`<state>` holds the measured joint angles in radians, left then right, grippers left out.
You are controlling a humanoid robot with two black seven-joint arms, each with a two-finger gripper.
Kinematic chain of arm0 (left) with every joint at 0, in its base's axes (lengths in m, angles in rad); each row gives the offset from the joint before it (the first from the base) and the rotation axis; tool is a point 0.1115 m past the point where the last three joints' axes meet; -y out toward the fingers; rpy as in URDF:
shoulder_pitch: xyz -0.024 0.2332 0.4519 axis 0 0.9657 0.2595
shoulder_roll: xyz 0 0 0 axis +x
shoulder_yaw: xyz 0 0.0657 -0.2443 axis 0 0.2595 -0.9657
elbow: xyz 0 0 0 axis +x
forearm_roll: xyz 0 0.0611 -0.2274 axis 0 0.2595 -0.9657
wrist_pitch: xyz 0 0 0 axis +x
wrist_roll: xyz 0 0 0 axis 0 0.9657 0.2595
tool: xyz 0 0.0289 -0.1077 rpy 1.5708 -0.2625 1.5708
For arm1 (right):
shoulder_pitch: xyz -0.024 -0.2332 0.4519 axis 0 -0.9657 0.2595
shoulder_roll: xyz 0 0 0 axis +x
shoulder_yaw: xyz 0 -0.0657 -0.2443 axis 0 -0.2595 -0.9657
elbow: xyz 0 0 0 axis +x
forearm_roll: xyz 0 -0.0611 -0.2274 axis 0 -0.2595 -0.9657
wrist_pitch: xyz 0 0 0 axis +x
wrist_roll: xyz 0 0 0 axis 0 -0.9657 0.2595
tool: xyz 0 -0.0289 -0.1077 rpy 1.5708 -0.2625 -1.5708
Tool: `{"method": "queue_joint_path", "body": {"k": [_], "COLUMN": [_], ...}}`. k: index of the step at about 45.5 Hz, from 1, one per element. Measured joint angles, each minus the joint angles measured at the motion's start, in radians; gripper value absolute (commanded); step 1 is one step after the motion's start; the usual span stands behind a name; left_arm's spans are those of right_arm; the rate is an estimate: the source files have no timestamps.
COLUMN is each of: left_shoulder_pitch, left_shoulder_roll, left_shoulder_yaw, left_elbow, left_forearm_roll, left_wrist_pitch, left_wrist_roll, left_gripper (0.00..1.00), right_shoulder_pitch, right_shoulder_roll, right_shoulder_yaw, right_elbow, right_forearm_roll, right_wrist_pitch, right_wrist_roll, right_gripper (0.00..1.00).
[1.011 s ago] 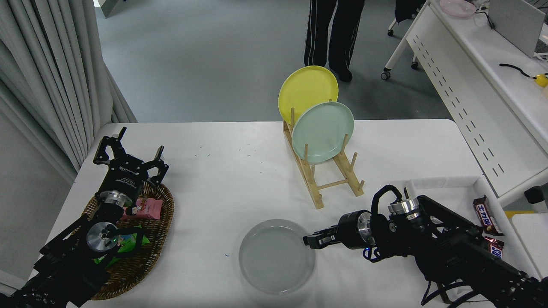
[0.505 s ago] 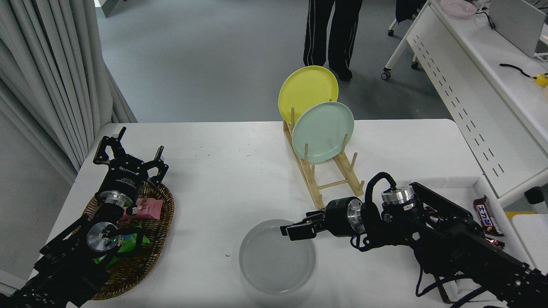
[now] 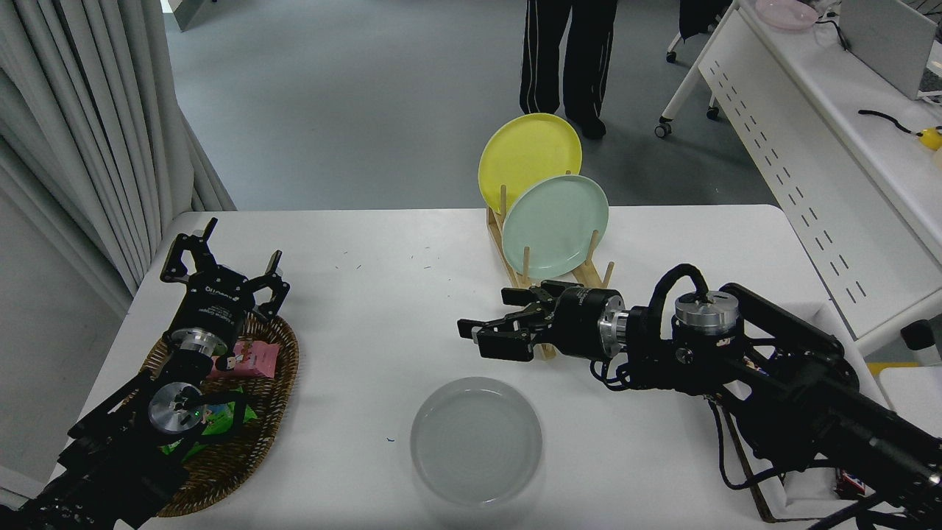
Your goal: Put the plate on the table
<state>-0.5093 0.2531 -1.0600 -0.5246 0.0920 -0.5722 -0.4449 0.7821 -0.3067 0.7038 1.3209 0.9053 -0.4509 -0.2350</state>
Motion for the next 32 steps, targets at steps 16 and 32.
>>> {"method": "queue_joint_path", "body": {"k": [16,32], "left_shoulder_pitch": [0.000,0.000], "left_shoulder_roll": [0.000,0.000], "left_shoulder_yaw": [0.000,0.000], "left_elbow": [0.000,0.000], "left_forearm_roll": [0.000,0.000], "left_wrist_pitch": [0.000,0.000], "left_wrist_roll": [0.000,0.000], "left_gripper": [1.00,1.00], "right_shoulder_pitch": [-0.008,-0.074], "right_shoulder_roll": [-0.001,-0.001], "right_shoulder_yaw": [0.106,0.196], "right_elbow": [-0.065,-0.261], "right_forearm_roll": [-0.468,-0.796], "right_wrist_pitch": [0.053,0.285], "right_wrist_roll": [0.058,0.205], "right_gripper": [1.00,1.00]}}
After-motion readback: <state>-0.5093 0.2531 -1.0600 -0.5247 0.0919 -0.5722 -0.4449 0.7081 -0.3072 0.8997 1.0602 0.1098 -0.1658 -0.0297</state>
